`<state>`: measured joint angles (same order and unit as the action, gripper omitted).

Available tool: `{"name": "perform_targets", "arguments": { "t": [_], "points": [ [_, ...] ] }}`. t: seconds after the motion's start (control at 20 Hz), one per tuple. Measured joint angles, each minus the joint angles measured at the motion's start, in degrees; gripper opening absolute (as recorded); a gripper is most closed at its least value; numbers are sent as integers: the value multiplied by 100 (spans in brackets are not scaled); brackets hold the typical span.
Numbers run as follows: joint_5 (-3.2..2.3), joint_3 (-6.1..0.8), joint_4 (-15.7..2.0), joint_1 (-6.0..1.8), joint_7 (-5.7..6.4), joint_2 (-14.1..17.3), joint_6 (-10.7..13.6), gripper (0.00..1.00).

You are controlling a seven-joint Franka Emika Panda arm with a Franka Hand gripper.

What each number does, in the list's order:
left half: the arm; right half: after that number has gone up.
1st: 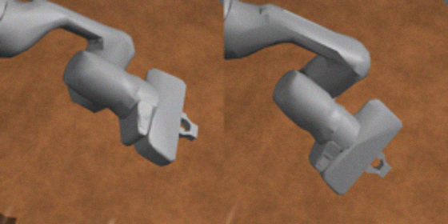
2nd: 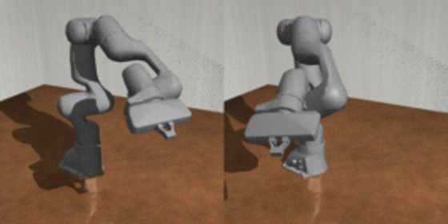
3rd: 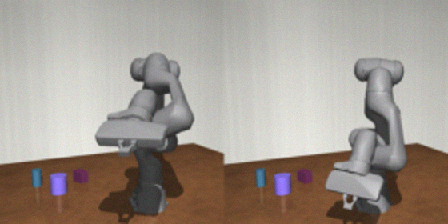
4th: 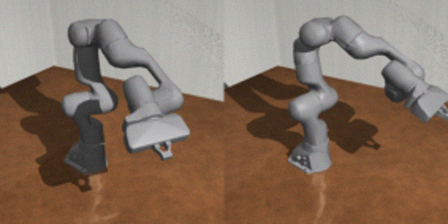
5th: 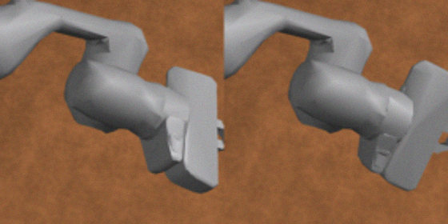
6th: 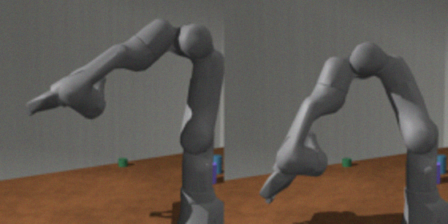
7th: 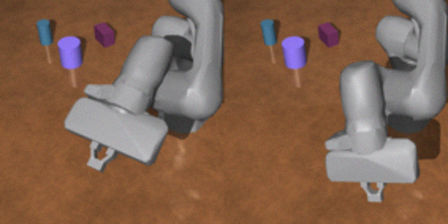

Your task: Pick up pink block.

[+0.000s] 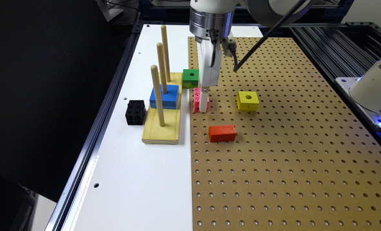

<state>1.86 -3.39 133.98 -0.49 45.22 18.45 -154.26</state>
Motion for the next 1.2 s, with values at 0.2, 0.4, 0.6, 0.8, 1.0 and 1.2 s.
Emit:
{"name": "perform_targets", "arguments": {
  "t": [0.2,0.4,0.6,0.8,1.0,1.2],
  "points": [
    [0,-2,-11,0,0,0,0,100],
    [0,-3,-25,0,0,58,-13,100],
    [0,-5,-78,0,0,238,-138,100],
    [0,-6,-174,0,0,338,-144,100],
    [0,-6,-179,0,0,384,-153,100],
    [0,-6,-183,0,0,414,-163,100]
  ]
}}
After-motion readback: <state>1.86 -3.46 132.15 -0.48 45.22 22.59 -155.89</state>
